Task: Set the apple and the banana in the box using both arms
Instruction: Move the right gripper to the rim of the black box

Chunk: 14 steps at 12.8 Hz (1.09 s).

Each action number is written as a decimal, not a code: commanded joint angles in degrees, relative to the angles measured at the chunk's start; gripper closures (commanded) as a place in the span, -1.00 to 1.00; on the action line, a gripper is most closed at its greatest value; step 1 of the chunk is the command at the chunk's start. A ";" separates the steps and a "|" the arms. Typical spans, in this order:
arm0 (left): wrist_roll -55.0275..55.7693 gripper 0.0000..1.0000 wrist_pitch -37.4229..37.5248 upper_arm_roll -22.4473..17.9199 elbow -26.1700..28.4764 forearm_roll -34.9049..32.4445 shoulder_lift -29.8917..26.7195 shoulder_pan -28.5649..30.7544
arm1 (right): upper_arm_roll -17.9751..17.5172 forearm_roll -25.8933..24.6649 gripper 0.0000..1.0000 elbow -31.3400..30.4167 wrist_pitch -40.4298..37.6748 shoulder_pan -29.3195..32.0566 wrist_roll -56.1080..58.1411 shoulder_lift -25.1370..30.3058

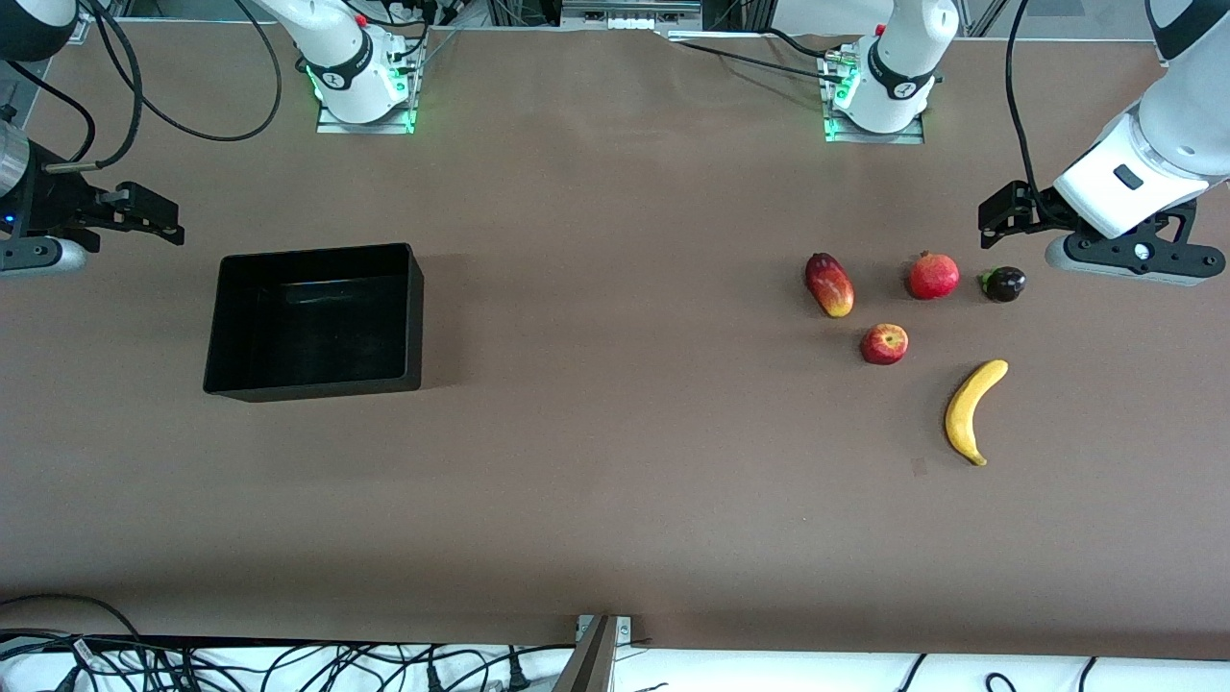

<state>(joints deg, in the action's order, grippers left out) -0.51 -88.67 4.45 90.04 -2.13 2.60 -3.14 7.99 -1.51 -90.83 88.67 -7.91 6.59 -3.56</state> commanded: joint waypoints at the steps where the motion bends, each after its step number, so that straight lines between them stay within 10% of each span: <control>1: 0.34 -1.00 1.39 0.04 -1.80 -0.86 0.65 -0.11 | -0.78 -2.70 -1.00 -3.63 4.03 0.88 0.09 -0.05; 14: 0.25 -1.00 1.39 0.04 -1.89 -0.77 0.74 -0.11 | 5.19 -1.66 -1.00 -25.25 39.88 4.04 0.17 -14.72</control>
<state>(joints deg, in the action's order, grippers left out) -0.51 -88.65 4.47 89.91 -2.13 2.63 -3.14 13.41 -4.25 -112.29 123.97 -5.47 6.50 -18.46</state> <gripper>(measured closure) 0.000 0.000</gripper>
